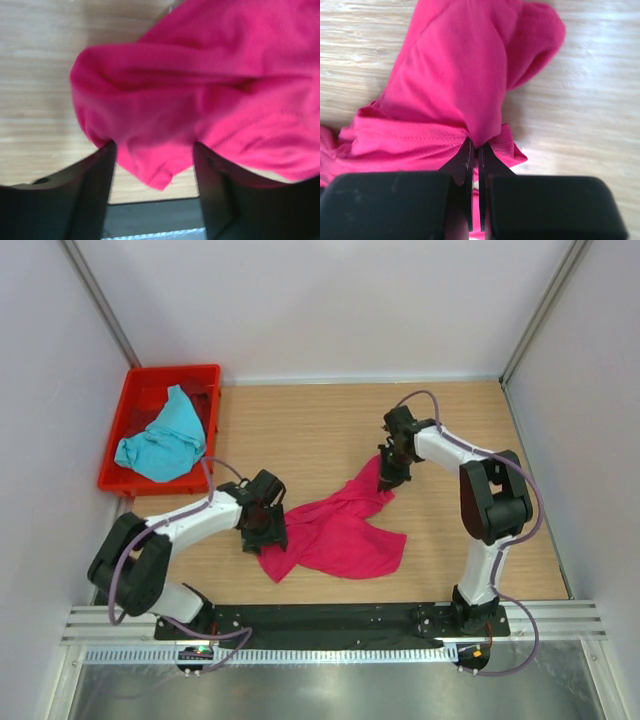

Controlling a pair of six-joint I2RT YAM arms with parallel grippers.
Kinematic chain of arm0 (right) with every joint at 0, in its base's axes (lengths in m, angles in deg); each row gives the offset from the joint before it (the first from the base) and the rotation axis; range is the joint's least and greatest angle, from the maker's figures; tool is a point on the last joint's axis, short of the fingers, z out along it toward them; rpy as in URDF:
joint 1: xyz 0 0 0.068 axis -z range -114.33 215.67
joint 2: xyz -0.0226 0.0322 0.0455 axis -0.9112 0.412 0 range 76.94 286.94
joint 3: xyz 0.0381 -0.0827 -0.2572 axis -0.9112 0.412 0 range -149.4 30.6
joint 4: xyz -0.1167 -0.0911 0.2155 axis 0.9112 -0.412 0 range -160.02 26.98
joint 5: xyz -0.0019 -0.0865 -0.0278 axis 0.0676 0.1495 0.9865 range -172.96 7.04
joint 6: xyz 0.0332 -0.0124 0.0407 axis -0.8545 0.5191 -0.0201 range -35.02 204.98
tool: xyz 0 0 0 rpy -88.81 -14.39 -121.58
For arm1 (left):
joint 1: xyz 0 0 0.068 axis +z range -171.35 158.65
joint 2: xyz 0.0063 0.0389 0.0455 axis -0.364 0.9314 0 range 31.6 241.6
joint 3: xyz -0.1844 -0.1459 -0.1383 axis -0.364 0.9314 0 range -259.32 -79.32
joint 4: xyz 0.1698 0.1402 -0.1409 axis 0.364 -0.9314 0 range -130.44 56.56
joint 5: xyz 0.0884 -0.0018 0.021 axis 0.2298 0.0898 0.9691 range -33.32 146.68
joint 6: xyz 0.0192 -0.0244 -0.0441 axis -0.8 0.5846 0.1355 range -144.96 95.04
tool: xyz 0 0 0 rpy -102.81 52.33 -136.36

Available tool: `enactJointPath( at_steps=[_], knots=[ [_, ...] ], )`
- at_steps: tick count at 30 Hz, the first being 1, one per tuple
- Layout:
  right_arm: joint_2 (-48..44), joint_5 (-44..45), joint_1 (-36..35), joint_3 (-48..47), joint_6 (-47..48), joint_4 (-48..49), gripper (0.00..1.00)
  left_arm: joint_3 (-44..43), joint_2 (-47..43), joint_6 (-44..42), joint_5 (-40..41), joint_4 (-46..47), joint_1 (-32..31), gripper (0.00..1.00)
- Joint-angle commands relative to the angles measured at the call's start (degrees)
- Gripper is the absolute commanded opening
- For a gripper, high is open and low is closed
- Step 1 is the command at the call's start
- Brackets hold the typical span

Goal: Fold and stack the t-shirts
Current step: Flatten the tshirt out

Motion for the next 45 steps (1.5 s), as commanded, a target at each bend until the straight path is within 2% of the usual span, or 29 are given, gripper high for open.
enactJointPath(
  at_steps=[1,2,3,5,6,9,10,12,15,19,23,29,32,34,36,37,38,39,40,42,43,44,45],
  knots=[
    [-9.3,5.93,-0.13,-0.11,-2.42,-3.31,0.01,-3.06,5.0,-3.27,-0.7,4.08,0.75,0.59],
    [-12.8,7.18,-0.13,0.15,-3.21,-4.2,0.01,-3.5,7.53,-4.67,-1.05,4.26,1.1,0.52],
    [-14.4,8.49,-0.04,0.15,-3.56,-5.07,0.01,-4.37,8.6,-5.29,-1.75,4.34,1.45,0.31],
    [-19.13,14.2,-0.13,-0.72,-3.83,-8.41,0.01,-5.87,10.54,-6.7,-2.81,2.87,1.8,0.06],
    [-20.47,16.4,-0.13,-1.33,-4.35,-9.9,0.01,-8.05,11.07,-7.57,-2.46,1.63,1.72,0.0],
    [-26.16,25.62,-0.04,-4.93,-5.41,-15.88,0.01,-12.62,7.75,-9.77,0.08,-4.25,1.63,0.0],
    [-27.5,28.26,0.13,-6.25,-6.02,-19.29,0.01,-14.21,3.73,-10.48,0.87,-6.18,1.54,0.0],
    [-31.61,33.96,0.05,-11.08,-7.51,-22.56,0.01,-19.72,-0.5,-12.32,6.58,-12.16,1.54,0.0],
    [-36.11,37.76,0.22,-17.94,-8.57,-28.36,0.01,-26.85,-8.24,-15.93,11.67,-18.14,1.54,0.0],
    [-45.06,36.03,0.22,-25.76,-11.46,-36.87,0.01,-31.71,-18.69,-19.79,14.24,-20.26,1.54,0.0],
    [-51.76,30.93,0.13,-30.17,-14.81,-40.15,0.01,-32.94,-29.5,-22.0,15.12,-20.88,1.54,0.0],
    [-54.14,28.1,0.13,-28.59,-14.82,-36.46,0.01,-34.44,-32.43,-24.19,16.79,-20.27,1.54,0.0],
    [-51.78,29.94,0.05,-26.84,-13.68,-34.18,0.01,-34.88,-29.37,-25.42,18.62,-18.77,1.54,0.0],
    [-46.69,31.0,0.13,-25.61,-11.05,-29.98,0.01,-36.28,-23.75,-27.44,19.07,-17.72,1.54,0.0],
    [-40.65,35.74,0.57,-21.48,-8.94,-23.67,0.01,-38.04,-18.39,-28.06,22.4,-16.31,1.8,0.0],
    [-37.74,36.89,1.35,-19.64,-8.15,-21.37,0.01,-39.35,-11.41,-29.11,22.85,-16.22,2.85,0.0],
    [-35.18,36.29,2.67,-19.27,-7.01,-18.99,0.01,-42.23,-7.86,-29.64,24.16,-15.79,3.29,0.0],
    [-29.24,34.63,7.29,-19.27,-6.39,-14.79,0.01,-43.74,-4.43,-30.95,24.87,-14.91,3.99,0.0],
    [-26.22,33.05,9.17,-20.23,-6.38,-13.19,0.01,-45.67,3.44,-32.27,26.88,-13.68,4.18,0.0],
    [-19.72,28.58,13.04,-22.69,-6.99,-11.68,0.06,-58.55,12.43,-32.28,31.71,-17.16,5.92,0.01],
    [-13.77,27.5,14.97,-24.35,-5.95,-12.02,0.14,-65.14,16.92,-31.93,32.17,-23.28,6.63,0.11],
    [-10.06,27.06,15.33,-29.15,-5.33,-13.51,0.28,-77.56,25.4,-31.76,33.39,-26.39,7.07,0.41],
    [-7.24,27.31,15.51,-32.25,-4.8,-18.48,0.35,-81.86,28.27,-31.75,35.49,-28.42,7.16,0.51]
  ],
)
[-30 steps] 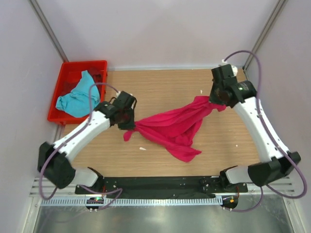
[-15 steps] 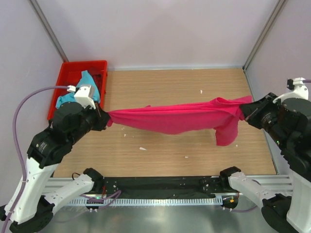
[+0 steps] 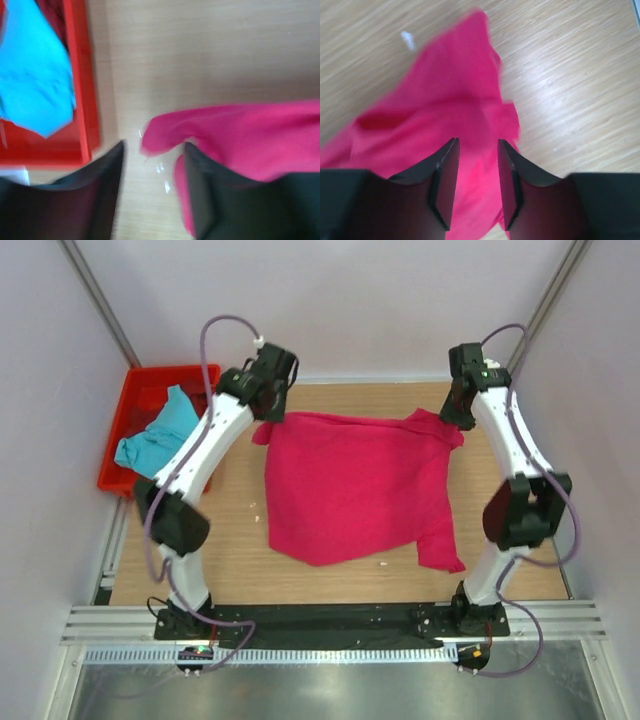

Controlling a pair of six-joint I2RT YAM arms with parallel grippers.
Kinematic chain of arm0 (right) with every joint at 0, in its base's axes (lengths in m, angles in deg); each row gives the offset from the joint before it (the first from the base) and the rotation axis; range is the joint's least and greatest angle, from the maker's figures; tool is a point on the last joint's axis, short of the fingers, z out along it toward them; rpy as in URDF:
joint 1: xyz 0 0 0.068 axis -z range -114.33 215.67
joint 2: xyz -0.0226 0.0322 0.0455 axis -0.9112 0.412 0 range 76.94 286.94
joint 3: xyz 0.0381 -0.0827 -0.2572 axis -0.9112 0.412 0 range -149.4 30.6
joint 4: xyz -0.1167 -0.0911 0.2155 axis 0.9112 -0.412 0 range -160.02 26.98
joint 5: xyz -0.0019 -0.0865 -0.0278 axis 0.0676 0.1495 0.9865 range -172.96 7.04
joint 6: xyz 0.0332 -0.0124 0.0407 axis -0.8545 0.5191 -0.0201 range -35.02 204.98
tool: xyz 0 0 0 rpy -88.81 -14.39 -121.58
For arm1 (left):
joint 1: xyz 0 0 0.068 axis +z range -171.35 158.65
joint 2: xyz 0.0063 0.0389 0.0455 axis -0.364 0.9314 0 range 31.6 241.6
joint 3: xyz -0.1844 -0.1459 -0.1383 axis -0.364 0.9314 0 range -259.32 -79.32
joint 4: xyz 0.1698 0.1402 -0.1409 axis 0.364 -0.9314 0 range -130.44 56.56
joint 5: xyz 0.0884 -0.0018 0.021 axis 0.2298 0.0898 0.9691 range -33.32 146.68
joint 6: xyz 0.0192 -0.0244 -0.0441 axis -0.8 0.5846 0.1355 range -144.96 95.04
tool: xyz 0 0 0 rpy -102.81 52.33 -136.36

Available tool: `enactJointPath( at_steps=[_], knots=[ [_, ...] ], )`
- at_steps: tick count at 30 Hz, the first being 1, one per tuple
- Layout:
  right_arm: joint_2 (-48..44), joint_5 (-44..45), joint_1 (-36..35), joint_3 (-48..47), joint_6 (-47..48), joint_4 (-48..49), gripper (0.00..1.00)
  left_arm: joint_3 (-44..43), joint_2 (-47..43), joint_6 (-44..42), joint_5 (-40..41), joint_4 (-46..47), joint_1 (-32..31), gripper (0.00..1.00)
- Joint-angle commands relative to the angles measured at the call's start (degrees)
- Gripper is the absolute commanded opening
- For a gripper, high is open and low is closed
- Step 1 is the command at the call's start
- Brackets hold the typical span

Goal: Fold and stack the t-shirts
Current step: Flatten the tshirt out

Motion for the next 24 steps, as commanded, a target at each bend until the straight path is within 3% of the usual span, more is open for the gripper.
enactJointPath(
  at_steps=[1,2,4,5,9,14,16,20,24],
  knots=[
    [5.85,0.17,2.35,-10.39,3.2,-3.79,0.45,-17.72,8.84,-2.57,9.59,-6.82,1.79,0.59],
    [7.87,-0.26,2.27,-11.72,3.38,-5.29,0.62,-17.65,9.99,-2.49,9.68,-6.56,1.79,0.73],
    [7.29,-1.84,2.27,-7.9,3.55,-7.58,0.7,-13.9,8.34,-0.92,8.9,-5.51,1.7,0.84],
    [4.32,-1.85,1.92,-5.08,3.47,-7.59,0.71,-6.22,6.59,0.13,7.93,-4.2,1.61,0.86],
    [-9.65,-4.65,-0.54,13.37,3.12,-3.29,0.73,19.57,-11.91,4.51,-4.09,5.65,0.21,0.86],
    [-23.11,-9.39,-0.37,34.3,-2.85,-1.62,0.7,46.79,-24.79,14.01,-23.94,9.96,-0.93,0.77],
    [-25.93,-9.49,0.77,40.35,-3.47,0.84,0.66,55.16,-28.64,17.88,-26.51,14.41,-1.46,0.76],
    [-24.01,-10.64,4.55,44.24,-2.51,1.9,0.62,59.07,-27.54,19.04,-28.46,19.89,-1.38,0.82],
    [-22.96,-11.25,7.27,46.01,-2.33,4.36,0.66,57.94,-20.86,18.96,-31.63,23.06,-1.46,0.85]
  ],
)
